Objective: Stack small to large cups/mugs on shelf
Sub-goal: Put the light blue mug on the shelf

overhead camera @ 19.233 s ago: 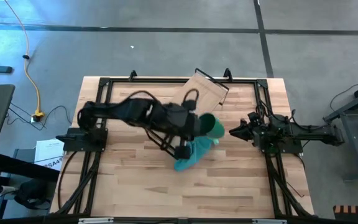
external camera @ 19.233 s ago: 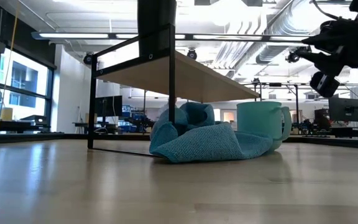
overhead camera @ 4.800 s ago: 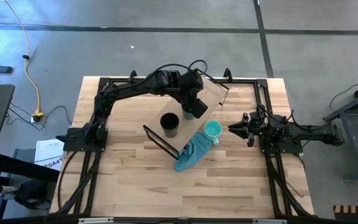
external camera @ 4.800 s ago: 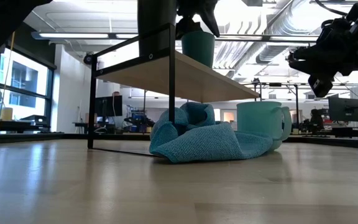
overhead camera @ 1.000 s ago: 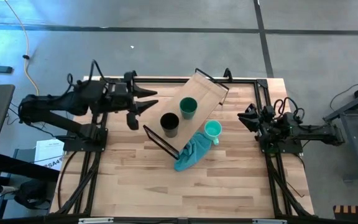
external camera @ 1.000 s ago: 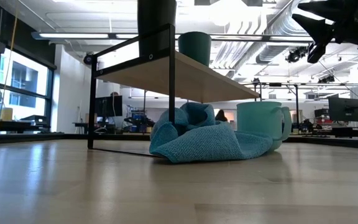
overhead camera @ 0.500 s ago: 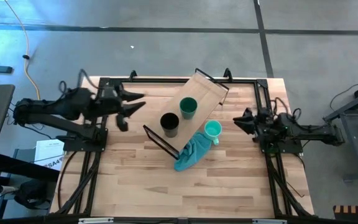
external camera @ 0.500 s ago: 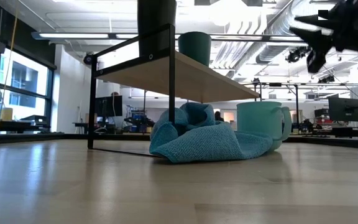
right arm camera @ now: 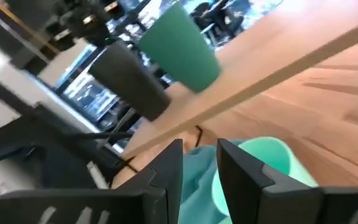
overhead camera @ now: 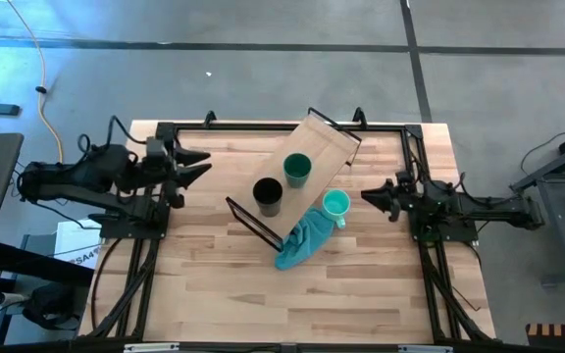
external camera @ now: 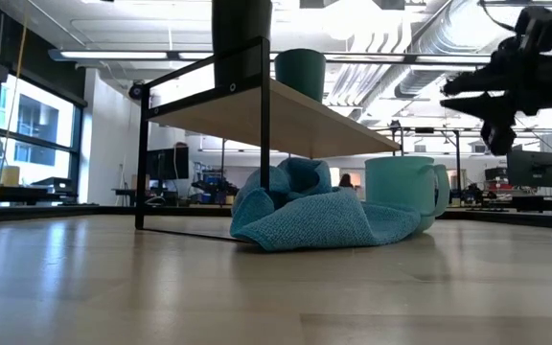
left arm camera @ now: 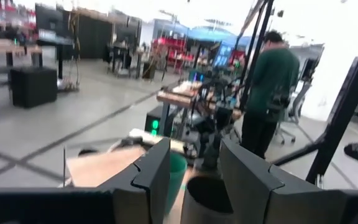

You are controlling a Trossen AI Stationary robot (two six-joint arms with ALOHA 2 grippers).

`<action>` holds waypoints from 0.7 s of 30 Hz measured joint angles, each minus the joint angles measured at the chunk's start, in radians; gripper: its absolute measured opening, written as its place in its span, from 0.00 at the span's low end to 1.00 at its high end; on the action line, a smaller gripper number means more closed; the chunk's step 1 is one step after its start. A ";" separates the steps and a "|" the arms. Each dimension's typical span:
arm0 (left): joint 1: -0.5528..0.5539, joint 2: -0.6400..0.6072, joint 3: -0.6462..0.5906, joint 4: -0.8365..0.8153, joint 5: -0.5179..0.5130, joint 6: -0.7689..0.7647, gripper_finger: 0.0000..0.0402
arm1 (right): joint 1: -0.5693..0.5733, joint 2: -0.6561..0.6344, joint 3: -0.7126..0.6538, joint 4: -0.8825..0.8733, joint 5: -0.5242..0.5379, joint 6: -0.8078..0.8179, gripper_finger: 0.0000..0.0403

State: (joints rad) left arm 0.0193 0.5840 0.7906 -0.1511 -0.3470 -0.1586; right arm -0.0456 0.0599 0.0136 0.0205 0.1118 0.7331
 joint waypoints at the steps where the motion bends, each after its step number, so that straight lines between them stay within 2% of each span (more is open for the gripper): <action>1: 0.000 0.000 0.000 -0.018 0.000 -0.010 0.32 | 0.000 0.005 0.001 0.000 0.011 0.010 0.22; 7: 0.000 0.000 0.000 -0.062 0.000 -0.052 0.32 | 0.000 0.055 0.073 -0.202 0.142 0.161 0.22; 12: 0.000 0.000 0.000 -0.062 0.000 -0.052 0.32 | 0.000 0.110 0.159 -0.381 0.170 0.317 0.22; 18: 0.000 -0.003 0.000 -0.106 0.015 -0.059 0.32 | 0.000 0.203 0.246 -0.390 0.184 0.328 0.22; 21: 0.000 -0.012 0.000 -0.157 0.019 -0.082 0.32 | 0.000 0.260 0.302 -0.390 0.153 0.297 0.22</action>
State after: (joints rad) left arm 0.0193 0.5715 0.7906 -0.3082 -0.3281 -0.2410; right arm -0.0456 0.3203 0.3152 -0.3695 0.2646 1.0305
